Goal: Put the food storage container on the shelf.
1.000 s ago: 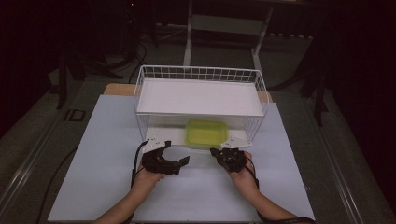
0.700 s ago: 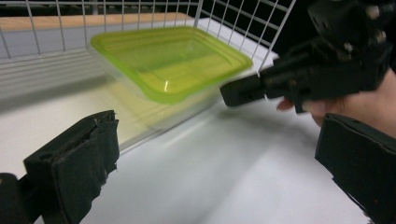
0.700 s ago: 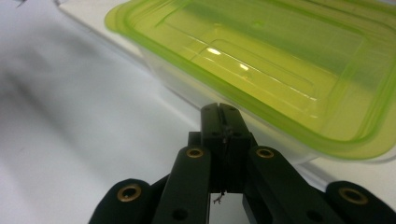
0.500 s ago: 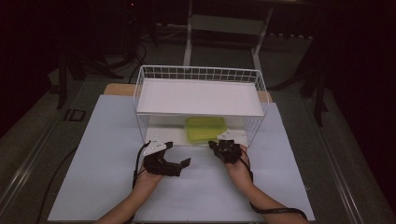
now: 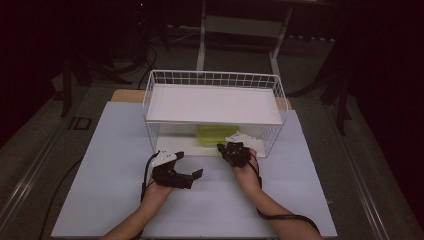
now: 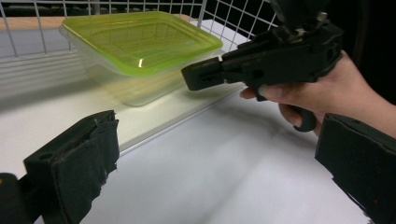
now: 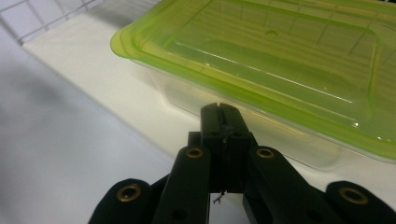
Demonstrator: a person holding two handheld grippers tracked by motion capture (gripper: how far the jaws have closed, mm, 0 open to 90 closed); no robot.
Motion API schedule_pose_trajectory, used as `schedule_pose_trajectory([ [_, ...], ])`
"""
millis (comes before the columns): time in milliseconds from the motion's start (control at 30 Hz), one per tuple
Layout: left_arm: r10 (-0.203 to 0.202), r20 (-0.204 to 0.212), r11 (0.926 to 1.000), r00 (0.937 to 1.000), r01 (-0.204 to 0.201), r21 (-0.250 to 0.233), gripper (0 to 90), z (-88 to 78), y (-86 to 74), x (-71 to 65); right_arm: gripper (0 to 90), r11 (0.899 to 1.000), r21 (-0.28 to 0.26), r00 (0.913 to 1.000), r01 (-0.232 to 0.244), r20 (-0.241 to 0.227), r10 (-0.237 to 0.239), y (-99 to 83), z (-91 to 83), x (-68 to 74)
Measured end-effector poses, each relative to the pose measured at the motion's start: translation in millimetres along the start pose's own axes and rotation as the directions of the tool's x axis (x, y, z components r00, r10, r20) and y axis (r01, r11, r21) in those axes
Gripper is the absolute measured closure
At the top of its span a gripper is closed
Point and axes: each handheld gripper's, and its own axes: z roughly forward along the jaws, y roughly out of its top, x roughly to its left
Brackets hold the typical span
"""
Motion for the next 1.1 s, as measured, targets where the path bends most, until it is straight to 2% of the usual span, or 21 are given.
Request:
schedule_pose_trajectory([
  [167,0.004,-0.003,1.0000,1.0000,-0.004,-0.007,0.3,-1.6,0.0,0.5,89.7,1.000,-0.014,0.9988,0.022,0.045,-0.022,5.4,8.3,-3.2],
  [300,-0.002,-0.003,1.0000,1.0000,0.002,-0.007,0.3,-1.4,-0.7,1.3,89.7,1.000,-0.020,0.9992,-0.008,0.039,0.008,8.1,11.7,-6.0],
  [433,0.000,0.002,1.0000,1.0000,0.000,-0.006,0.3,-1.4,-0.5,0.8,89.7,1.000,-0.024,0.9992,-0.017,0.036,0.018,10.9,14.4,-5.2],
  [567,0.001,0.003,1.0000,1.0000,-0.001,-0.007,0.3,-1.5,-0.6,0.6,88.0,1.000,-0.024,0.9992,-0.004,0.040,0.005,10.3,15.3,-4.0],
  [700,0.007,0.000,0.9999,1.0000,-0.007,-0.011,0.3,-2.3,0.8,0.7,87.7,1.000,-0.027,0.9997,-0.006,0.023,0.007,8.1,10.5,-0.7],
  [867,0.017,0.008,0.9997,0.9998,-0.017,-0.020,0.3,-3.1,3.6,-1.5,84.9,0.999,-0.031,0.9995,-0.032,-0.006,0.032,4.9,-0.3,2.3],
  [1033,0.024,0.037,0.9993,0.9990,-0.022,-0.031,0.3,-4.4,7.3,-4.3,78.8,0.998,-0.040,0.9984,-0.048,-0.032,0.046,2.8,-14.1,4.1],
  [1100,0.043,0.047,0.9986,0.9980,-0.042,-0.032,0.3,-5.2,10.8,-6.4,76.7,0.997,-0.051,0.9982,-0.051,-0.035,0.049,2.3,-20.9,4.5],
])
